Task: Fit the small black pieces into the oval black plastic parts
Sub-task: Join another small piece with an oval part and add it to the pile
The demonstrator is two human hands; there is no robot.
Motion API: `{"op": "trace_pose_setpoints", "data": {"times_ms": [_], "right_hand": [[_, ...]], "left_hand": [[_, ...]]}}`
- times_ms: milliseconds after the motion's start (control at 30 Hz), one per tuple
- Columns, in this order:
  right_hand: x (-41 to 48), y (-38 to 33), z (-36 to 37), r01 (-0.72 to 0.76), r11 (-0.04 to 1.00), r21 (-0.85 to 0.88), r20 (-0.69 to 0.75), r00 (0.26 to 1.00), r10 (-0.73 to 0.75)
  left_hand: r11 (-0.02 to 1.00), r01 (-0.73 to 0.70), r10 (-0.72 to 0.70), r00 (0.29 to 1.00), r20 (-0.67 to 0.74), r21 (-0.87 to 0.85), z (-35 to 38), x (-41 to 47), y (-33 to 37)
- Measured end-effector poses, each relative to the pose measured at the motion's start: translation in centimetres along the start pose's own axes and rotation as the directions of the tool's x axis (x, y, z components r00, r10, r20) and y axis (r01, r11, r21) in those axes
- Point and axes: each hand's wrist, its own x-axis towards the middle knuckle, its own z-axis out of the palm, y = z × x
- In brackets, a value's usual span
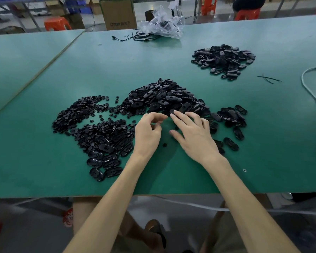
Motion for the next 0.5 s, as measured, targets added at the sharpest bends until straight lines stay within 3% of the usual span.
{"op": "trace_pose_setpoints", "data": {"times_ms": [200, 500], "right_hand": [[-0.06, 0.02, -0.44, -0.068, 0.98, 0.189, -0.112, 0.99, 0.091], [-0.15, 0.3, -0.92, -0.129, 0.885, 0.448, -0.124, 0.971, 0.205]], "left_hand": [[1.0, 0.019, -0.018, 1.0, 0.013, -0.017, 0.04, -0.1, 0.1], [1.0, 0.006, -0.006, 1.0, 0.025, 0.009, -0.1, -0.22, 0.44]]}}
